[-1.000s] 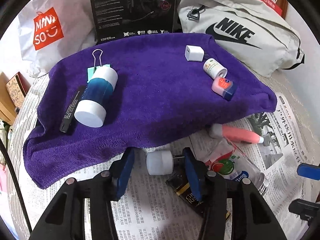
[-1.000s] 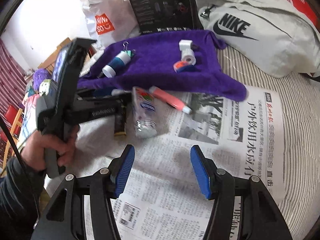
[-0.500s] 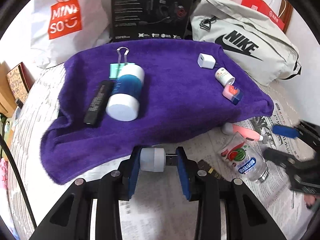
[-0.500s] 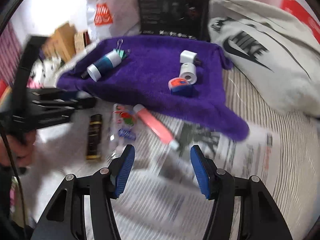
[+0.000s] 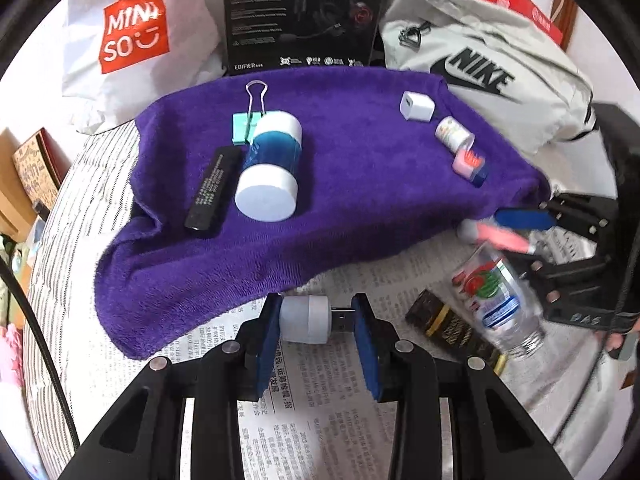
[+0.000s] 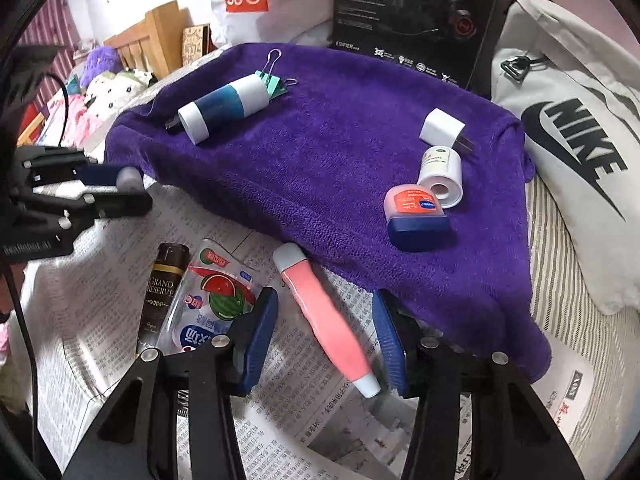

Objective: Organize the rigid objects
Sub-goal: 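Grasp the pink tube with the right tool while the left tool holds the USB light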

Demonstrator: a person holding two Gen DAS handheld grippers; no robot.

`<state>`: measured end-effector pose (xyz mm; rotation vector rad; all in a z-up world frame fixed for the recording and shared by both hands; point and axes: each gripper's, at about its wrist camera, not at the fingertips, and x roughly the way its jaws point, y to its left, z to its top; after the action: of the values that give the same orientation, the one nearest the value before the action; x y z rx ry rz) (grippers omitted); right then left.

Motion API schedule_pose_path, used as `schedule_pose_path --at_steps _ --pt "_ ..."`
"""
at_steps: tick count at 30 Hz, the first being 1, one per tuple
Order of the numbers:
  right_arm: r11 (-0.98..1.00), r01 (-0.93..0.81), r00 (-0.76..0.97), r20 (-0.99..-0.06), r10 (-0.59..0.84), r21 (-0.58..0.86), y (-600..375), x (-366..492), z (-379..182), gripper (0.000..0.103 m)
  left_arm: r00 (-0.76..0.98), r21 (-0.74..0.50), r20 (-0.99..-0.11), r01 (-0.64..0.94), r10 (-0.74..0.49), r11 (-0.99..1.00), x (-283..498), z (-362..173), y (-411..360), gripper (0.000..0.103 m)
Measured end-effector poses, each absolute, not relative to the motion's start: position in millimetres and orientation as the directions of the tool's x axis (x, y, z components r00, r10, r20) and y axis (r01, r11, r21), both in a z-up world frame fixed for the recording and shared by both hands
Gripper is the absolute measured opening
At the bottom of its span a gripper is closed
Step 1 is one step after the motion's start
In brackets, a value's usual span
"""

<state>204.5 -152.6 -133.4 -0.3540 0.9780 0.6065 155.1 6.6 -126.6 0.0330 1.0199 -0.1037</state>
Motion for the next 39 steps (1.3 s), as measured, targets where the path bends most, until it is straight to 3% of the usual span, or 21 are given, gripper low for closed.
schedule_pose_path --at_steps 10,39 --pt "0.792 -0.610 0.494 -0.773 0.399 0.018 -166 191 -140 0.049 0.618 0.019 -0.784 0.118 -0.059 0.993 141 -133 4 0.035" --pt "0.793 -0.610 0.502 -0.770 0.393 0.007 -166 191 -141 0.049 0.633 0.068 -0.774 0.120 -0.024 0.990 139 -133 -1 0.036"
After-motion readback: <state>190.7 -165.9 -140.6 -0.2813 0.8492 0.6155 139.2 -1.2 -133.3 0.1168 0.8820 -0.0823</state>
